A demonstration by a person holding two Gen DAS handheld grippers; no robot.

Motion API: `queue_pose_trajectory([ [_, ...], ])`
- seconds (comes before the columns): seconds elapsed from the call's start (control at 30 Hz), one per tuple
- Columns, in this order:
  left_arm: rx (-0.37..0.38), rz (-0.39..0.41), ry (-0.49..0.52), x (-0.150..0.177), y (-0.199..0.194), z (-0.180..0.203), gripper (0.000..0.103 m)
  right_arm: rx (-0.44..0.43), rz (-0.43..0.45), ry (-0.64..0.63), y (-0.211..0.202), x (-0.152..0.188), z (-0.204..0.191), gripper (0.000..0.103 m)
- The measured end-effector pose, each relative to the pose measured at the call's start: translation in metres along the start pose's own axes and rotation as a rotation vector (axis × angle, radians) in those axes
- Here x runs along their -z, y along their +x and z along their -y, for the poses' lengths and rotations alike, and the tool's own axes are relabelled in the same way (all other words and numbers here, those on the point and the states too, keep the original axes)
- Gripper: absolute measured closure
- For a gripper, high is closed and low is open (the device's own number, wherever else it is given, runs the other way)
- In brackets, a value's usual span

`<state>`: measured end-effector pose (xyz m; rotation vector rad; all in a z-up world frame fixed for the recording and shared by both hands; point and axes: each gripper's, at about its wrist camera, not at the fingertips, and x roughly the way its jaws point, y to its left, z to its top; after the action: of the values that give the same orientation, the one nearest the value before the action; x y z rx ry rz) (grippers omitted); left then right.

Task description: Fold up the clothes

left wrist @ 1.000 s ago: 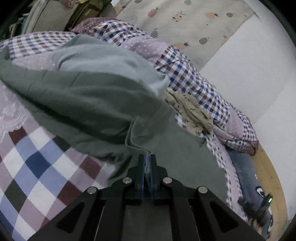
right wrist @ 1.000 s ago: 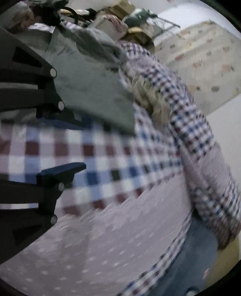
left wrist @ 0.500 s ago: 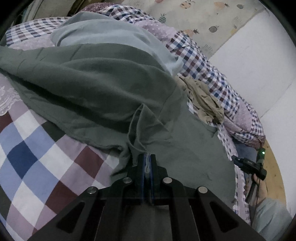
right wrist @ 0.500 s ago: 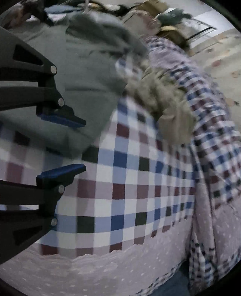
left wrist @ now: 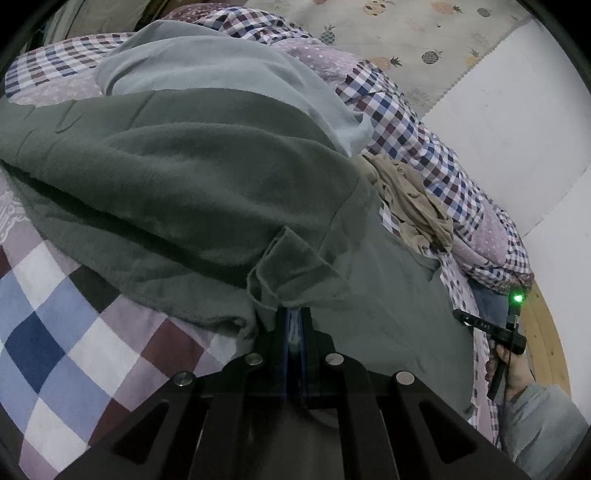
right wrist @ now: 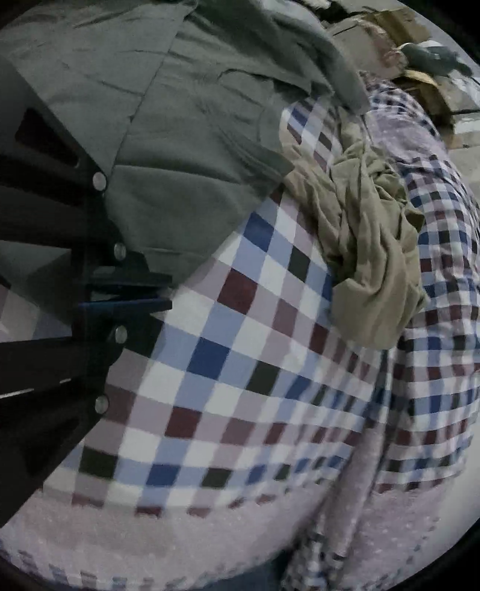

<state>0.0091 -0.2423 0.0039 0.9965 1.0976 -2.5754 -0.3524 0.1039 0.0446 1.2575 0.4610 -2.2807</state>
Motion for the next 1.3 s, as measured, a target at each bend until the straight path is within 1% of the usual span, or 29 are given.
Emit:
queue_pose_trajectory([
  [0.07,0.004,0.015,0.000,-0.003,-0.001,0.001,0.100,0.041,0.029,-0.005,-0.013,-0.002,0.000,0.100],
  [0.13,0.011,0.049,0.016,-0.006,-0.006,0.004,0.100,0.077,0.060,-0.006,-0.027,-0.005,0.003,0.100],
  [0.17,0.011,0.071,0.035,-0.008,-0.008,0.007,0.100,0.099,0.059,-0.012,-0.030,-0.005,0.003,0.100],
  [0.23,0.015,0.087,0.059,-0.010,-0.011,0.011,0.100,0.165,0.037,-0.036,-0.031,-0.007,0.001,0.100],
  [0.27,0.015,0.081,0.062,-0.010,-0.010,0.011,0.100,0.202,0.014,-0.043,-0.026,-0.007,-0.001,0.100],
  [0.33,0.000,0.043,0.050,-0.008,-0.003,0.008,0.100,0.248,-0.082,-0.046,-0.007,-0.008,-0.003,0.099],
  [0.37,-0.002,0.030,0.040,-0.007,-0.002,0.007,0.100,0.285,-0.123,-0.064,0.000,-0.007,-0.006,0.099],
  [0.43,0.001,0.012,0.018,-0.006,0.000,0.004,0.100,0.406,-0.145,-0.109,0.002,-0.008,-0.016,0.095],
  [0.5,0.003,-0.006,-0.005,-0.005,0.001,0.000,0.100,0.428,-0.109,-0.122,-0.010,-0.013,-0.026,0.094],
  [0.53,0.005,-0.014,-0.016,-0.005,0.002,-0.001,0.100,0.407,-0.062,-0.121,-0.023,-0.018,-0.037,0.094],
  [0.57,0.006,-0.023,-0.027,-0.004,0.003,-0.003,0.100,0.365,-0.013,-0.121,-0.036,-0.022,-0.049,0.092],
  [0.6,0.006,-0.031,-0.036,-0.003,0.003,-0.004,0.100,0.270,0.038,-0.133,-0.049,-0.026,-0.069,0.090],
  [0.67,0.004,-0.038,-0.048,-0.001,0.002,-0.004,0.100,0.068,0.112,-0.207,-0.070,-0.032,-0.114,0.088],
  [0.7,0.005,-0.041,-0.054,0.000,0.001,-0.005,0.100,-0.014,0.135,-0.258,-0.077,-0.033,-0.137,0.083],
  [0.73,0.007,-0.043,-0.060,0.000,0.001,-0.005,0.100,-0.097,0.155,-0.312,-0.082,-0.032,-0.163,0.080],
  [0.77,0.009,-0.046,-0.066,0.001,0.000,-0.006,0.100,-0.185,0.165,-0.376,-0.086,-0.030,-0.193,0.074],
  [0.8,0.013,-0.050,-0.077,0.001,0.000,-0.007,0.100,-0.264,0.169,-0.444,-0.088,-0.027,-0.224,0.073],
  [0.87,0.021,-0.058,-0.096,0.001,-0.001,-0.009,0.100,-0.368,0.149,-0.592,-0.083,-0.019,-0.286,0.073],
  [0.93,0.026,-0.066,-0.107,0.001,-0.002,-0.010,0.100,-0.391,0.110,-0.686,-0.070,-0.011,-0.326,0.073],
  [1.0,0.031,-0.075,-0.107,0.001,-0.003,-0.011,0.100,-0.395,0.074,-0.758,-0.055,-0.006,-0.359,0.073],
  [1.07,0.040,-0.084,-0.109,0.000,-0.003,-0.013,0.100,-0.400,0.054,-0.793,-0.040,-0.007,-0.376,0.073],
  [1.17,0.059,-0.099,-0.121,0.000,-0.004,-0.016,0.100,-0.372,0.029,-0.832,-0.027,-0.007,-0.392,0.074],
  [1.23,0.073,-0.106,-0.131,-0.002,-0.004,-0.018,0.100,-0.352,0.041,-0.830,-0.028,-0.006,-0.389,0.097],
  [1.27,0.080,-0.109,-0.136,-0.002,-0.004,-0.018,0.100,-0.340,0.048,-0.828,-0.029,-0.005,-0.388,0.102],
  [1.3,0.083,-0.111,-0.140,-0.003,-0.004,-0.019,0.100,-0.324,0.062,-0.824,-0.033,-0.006,-0.385,0.102],
])
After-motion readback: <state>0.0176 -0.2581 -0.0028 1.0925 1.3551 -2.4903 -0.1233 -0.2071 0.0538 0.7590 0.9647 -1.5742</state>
